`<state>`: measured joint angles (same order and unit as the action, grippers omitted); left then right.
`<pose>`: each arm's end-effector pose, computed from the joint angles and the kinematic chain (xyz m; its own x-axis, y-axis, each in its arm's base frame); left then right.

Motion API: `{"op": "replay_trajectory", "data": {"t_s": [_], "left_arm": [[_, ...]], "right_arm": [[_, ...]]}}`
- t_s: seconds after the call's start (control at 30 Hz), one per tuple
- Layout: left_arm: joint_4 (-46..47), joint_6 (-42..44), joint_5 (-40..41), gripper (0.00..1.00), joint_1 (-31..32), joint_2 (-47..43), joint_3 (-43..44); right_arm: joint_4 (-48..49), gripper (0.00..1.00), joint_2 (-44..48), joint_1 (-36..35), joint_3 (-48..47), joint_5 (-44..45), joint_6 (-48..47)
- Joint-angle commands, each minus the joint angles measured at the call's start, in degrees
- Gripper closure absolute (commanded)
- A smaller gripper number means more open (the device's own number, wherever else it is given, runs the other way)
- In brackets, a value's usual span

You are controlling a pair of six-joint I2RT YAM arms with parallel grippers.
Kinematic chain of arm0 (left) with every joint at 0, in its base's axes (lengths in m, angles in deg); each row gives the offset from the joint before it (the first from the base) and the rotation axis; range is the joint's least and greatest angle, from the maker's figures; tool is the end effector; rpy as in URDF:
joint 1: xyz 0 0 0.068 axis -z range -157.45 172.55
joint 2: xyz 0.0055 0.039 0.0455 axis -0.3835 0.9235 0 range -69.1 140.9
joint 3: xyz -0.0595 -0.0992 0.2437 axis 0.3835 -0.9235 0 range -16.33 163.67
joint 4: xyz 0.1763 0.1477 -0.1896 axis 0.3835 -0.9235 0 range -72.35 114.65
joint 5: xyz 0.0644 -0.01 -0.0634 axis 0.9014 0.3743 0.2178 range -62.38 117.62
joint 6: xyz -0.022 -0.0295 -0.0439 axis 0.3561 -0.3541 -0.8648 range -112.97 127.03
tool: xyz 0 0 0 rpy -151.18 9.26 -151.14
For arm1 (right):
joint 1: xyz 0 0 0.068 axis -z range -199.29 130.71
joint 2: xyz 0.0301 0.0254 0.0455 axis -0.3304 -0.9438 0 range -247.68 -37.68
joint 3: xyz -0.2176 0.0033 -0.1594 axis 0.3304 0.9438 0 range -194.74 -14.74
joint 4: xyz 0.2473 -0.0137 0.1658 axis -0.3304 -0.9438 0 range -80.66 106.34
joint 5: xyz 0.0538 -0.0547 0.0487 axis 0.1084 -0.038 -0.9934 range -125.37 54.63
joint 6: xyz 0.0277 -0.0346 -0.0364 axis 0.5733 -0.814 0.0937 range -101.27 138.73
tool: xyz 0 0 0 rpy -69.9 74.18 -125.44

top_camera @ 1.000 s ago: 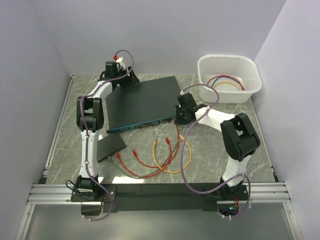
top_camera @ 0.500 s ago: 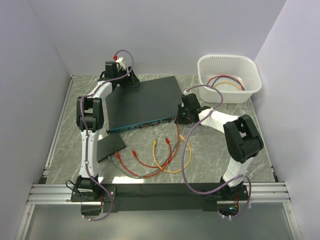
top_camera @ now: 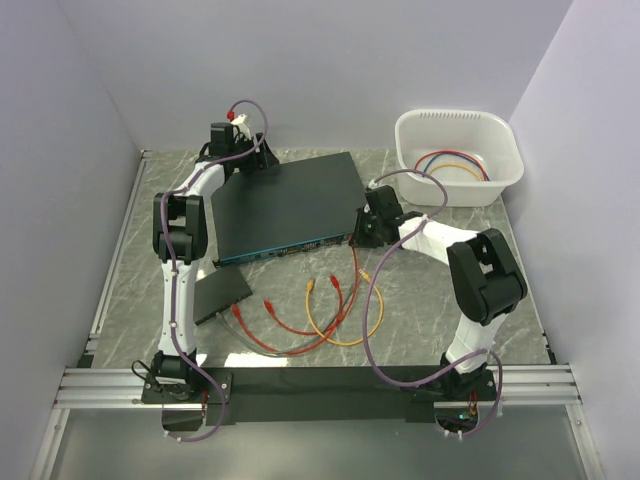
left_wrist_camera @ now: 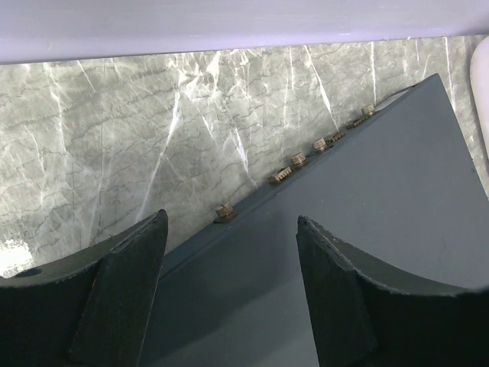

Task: Insert the plug into the switch port

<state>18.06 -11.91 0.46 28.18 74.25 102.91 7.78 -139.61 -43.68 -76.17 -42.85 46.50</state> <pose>0.6028 -0.0780 0.1519 -0.6356 -0.2276 -0.7377 0.2872 0.8173 -0.4995 0.3653 0.1715 0.1437 -0.8357 0.1284 -0.5339 -0.1104 0.9131 0.3924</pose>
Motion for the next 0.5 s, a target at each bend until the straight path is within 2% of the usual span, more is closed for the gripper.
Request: {"op": "replay_trajectory", "data": {"t_s": [0.0,0.47], "left_arm": [[-7.3,-1.2,-2.5,0.25,0.3,1.9,-0.5],[-10.9,-0.9,-2.5,0.24,0.3,4.0,2.8]], "right_arm": [[16.4,1.0,0.0,1.9,-4.4,1.2,1.6],[18.8,1.0,-4.1,3.6,-7.9,1.1,1.1]]}}
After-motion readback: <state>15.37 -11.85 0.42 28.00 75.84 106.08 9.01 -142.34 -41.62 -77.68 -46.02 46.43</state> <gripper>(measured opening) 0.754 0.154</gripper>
